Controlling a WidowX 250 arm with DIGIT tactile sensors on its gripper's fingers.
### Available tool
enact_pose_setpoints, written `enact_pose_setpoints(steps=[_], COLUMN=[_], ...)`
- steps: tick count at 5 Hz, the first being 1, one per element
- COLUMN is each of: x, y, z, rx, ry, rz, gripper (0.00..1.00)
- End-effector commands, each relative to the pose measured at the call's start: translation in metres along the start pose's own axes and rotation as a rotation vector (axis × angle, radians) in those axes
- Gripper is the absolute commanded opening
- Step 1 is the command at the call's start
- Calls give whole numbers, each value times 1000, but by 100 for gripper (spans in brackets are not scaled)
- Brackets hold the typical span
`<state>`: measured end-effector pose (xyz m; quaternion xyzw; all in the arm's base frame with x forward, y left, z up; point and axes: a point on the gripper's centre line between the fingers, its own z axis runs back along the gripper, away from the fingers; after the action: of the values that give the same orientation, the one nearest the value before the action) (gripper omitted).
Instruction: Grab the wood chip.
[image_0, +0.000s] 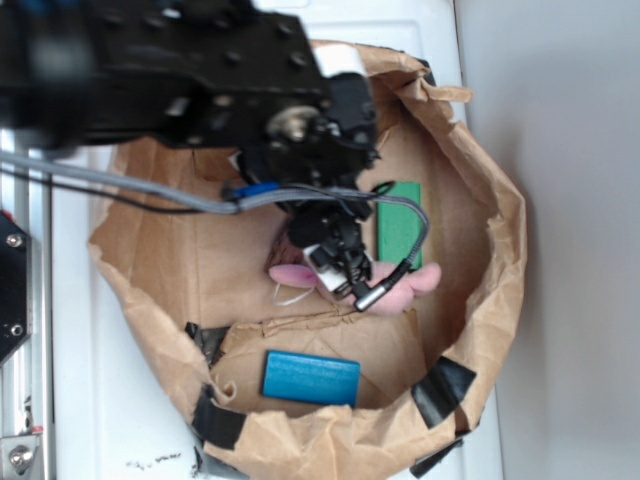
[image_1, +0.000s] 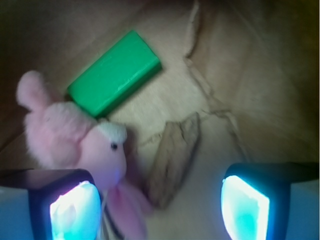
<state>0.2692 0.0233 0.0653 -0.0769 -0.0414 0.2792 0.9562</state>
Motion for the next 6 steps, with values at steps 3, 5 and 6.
enact_pose_setpoints(steps=[3, 5, 6], x=[-10, -22, -28], y=[10, 18, 16], z=[-57, -45, -29], rx=[78, 83, 70], ry=[-81, -74, -75], rz=[-131, -92, -76], gripper=[100, 0, 0])
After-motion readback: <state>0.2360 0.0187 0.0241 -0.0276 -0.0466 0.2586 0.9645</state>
